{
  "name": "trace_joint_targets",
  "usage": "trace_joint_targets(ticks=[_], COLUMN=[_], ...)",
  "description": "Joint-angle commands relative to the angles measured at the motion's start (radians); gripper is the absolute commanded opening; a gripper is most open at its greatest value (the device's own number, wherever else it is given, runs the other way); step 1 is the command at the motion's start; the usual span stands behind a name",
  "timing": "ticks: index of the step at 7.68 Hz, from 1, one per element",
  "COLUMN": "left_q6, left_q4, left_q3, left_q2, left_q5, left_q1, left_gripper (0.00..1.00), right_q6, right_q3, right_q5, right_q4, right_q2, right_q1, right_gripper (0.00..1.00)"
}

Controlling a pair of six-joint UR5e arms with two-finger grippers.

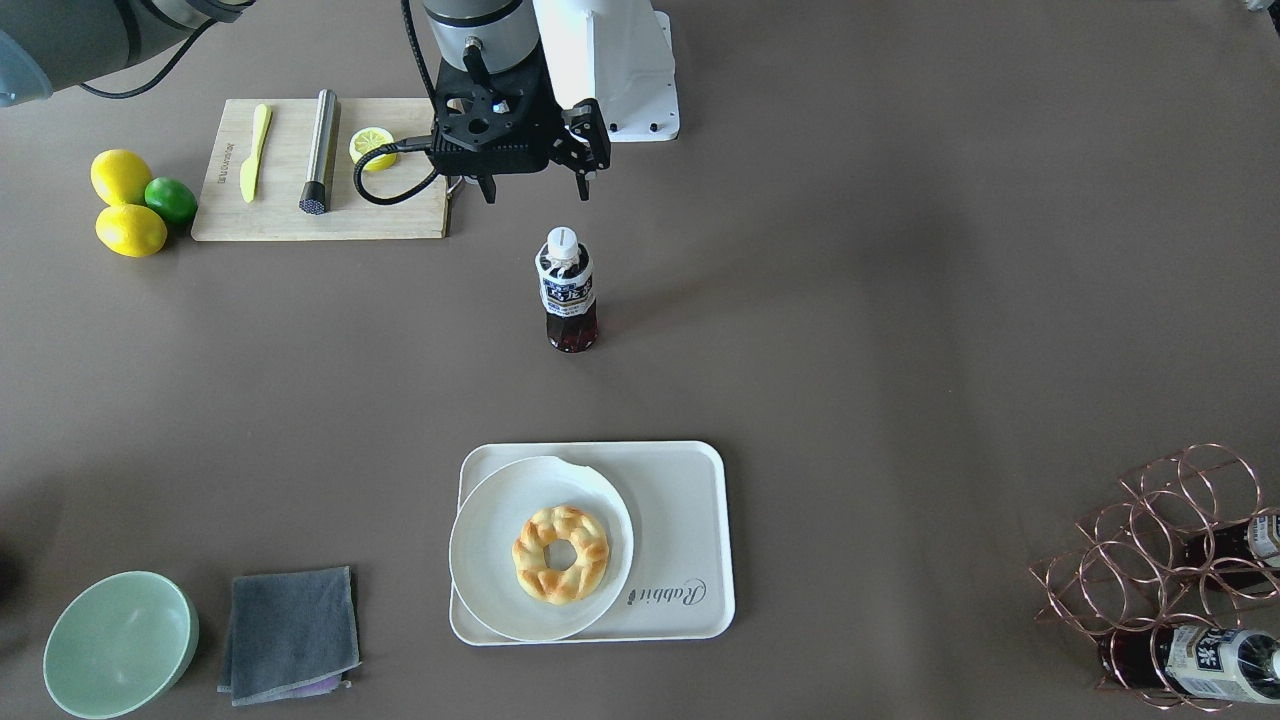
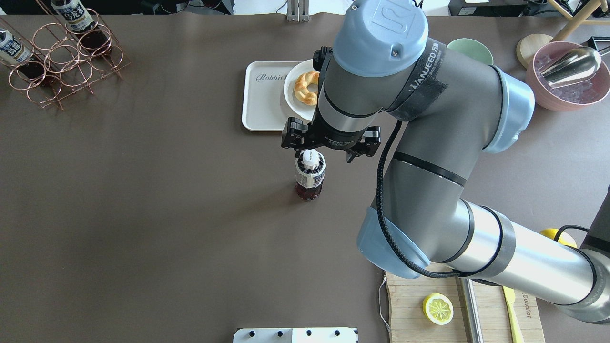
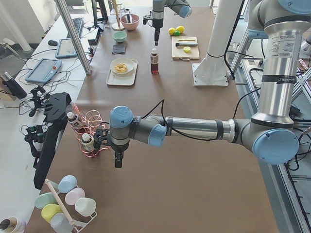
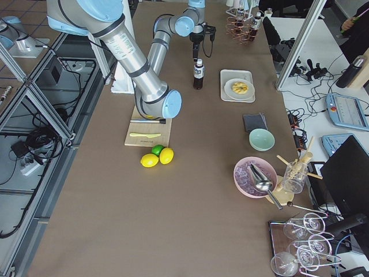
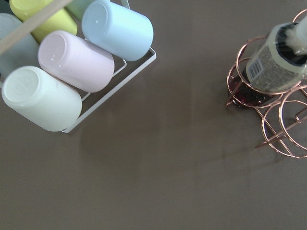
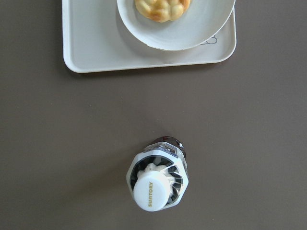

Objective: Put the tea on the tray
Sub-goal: 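Lower the right gripper around the bottle neck and close it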

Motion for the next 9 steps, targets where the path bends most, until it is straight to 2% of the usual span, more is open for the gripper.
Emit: trace_joint_targets(ticks=[1, 3, 5, 6, 7, 9], left_q6=[0.101, 0.119, 0.119, 0.117, 0.117, 0.119], left_q4=[0.148, 0.193, 0.193, 0.193, 0.193, 0.193], left_q3=[0.009, 0.009, 0.011, 0.015, 0.044, 0.077], left_q2=[-0.039, -0.065, -0.066, -0.071, -0.095, -0.128], left_q5=[-0.029, -0.021, -0.021, -0.021, -0.021, -0.021], left_q1=[-0.001, -0.002, -0.002, -0.002, -0.002, -0.002], left_gripper=[0.97, 0.97, 0.97, 0.97, 0.97, 0.97], right_q6=[0.021, 0.013, 0.004, 0.005, 0.011, 0.013], right_q3=[-0.052, -0.115, -0.195, -0.215, -0.200, -0.168], right_q5=[-0.040, -0.046, -0.049, -0.049, -0.046, -0.034], right_q4=[0.003, 0.014, 0.113, 0.138, 0.135, 0.123], right_q2=[0.019, 0.041, 0.040, 0.040, 0.041, 0.040], right_q1=[-0.029, -0.027, -0.021, -0.021, -0.020, -0.010], right_gripper=[1.00, 0.99, 0.98, 0.94, 0.87, 0.87])
